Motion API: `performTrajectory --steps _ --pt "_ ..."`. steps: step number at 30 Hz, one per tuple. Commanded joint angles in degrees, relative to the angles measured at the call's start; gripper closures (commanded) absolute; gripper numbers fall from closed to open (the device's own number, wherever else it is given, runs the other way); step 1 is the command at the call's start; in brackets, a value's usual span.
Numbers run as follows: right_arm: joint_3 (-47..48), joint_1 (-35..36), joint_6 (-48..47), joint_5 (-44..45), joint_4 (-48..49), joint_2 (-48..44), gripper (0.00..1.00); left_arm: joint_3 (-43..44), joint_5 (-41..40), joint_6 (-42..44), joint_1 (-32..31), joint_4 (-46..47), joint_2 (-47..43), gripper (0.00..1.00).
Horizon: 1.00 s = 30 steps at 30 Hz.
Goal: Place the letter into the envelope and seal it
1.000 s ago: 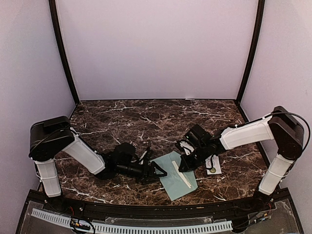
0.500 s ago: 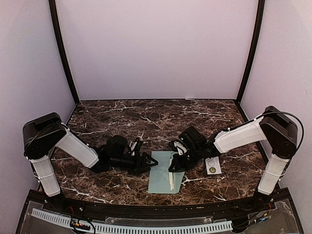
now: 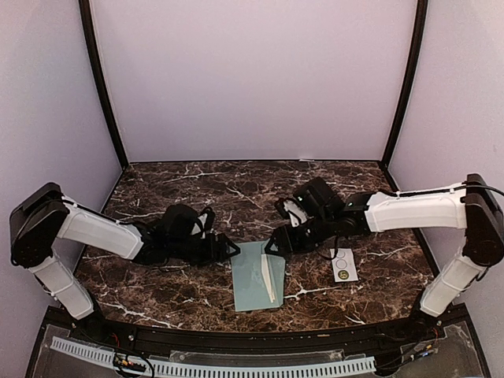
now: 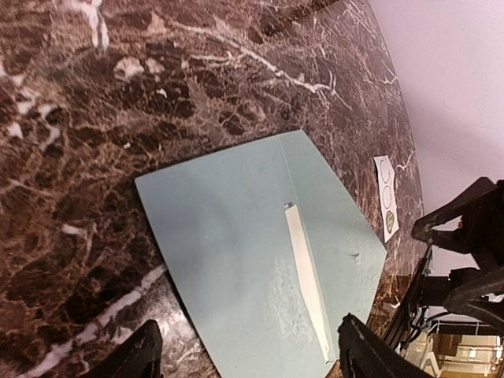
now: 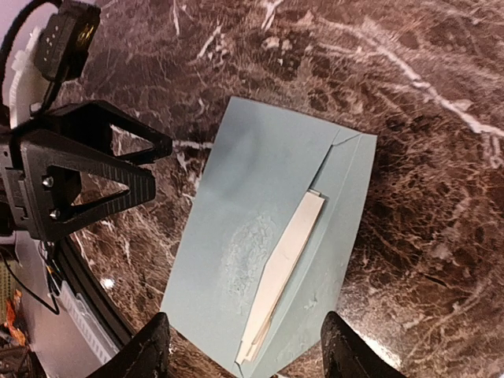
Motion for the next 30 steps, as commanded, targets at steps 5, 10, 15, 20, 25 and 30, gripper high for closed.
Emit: performTrajectory --steps 5,10,15,20,25,30 --pt "-0.75 -3.72 -3.22 15.66 -13.12 -12.34 0.12 4.8 -8.26 8.37 0.56 -14.78 -10.0 0.22" --pt "-7.0 -11.46 -2.6 18.75 -15.01 -14.92 0.02 5.4 -7.03 9.27 1.9 -16.58 -13.77 0.2" --pt "-12.56 -16.85 -2.46 21.23 -14.38 -13.91 0.01 5.93 -7.09 10.45 3.25 -20.12 -17.27 0.18" --pt "-15.33 -18.85 -1.94 21.61 -12.23 -11.46 0.01 5.37 -7.39 10.33 3.78 -21.15 -19.34 0.18" --pt "-15.38 -18.77 -1.97 21.64 -10.67 -7.74 0.01 4.47 -7.24 9.9 3.92 -20.92 -19.62 0.17" --pt "-15.46 -18.81 -2.19 20.94 -9.62 -6.37 0.03 3.9 -7.14 9.68 3.99 -20.5 -19.71 0.17"
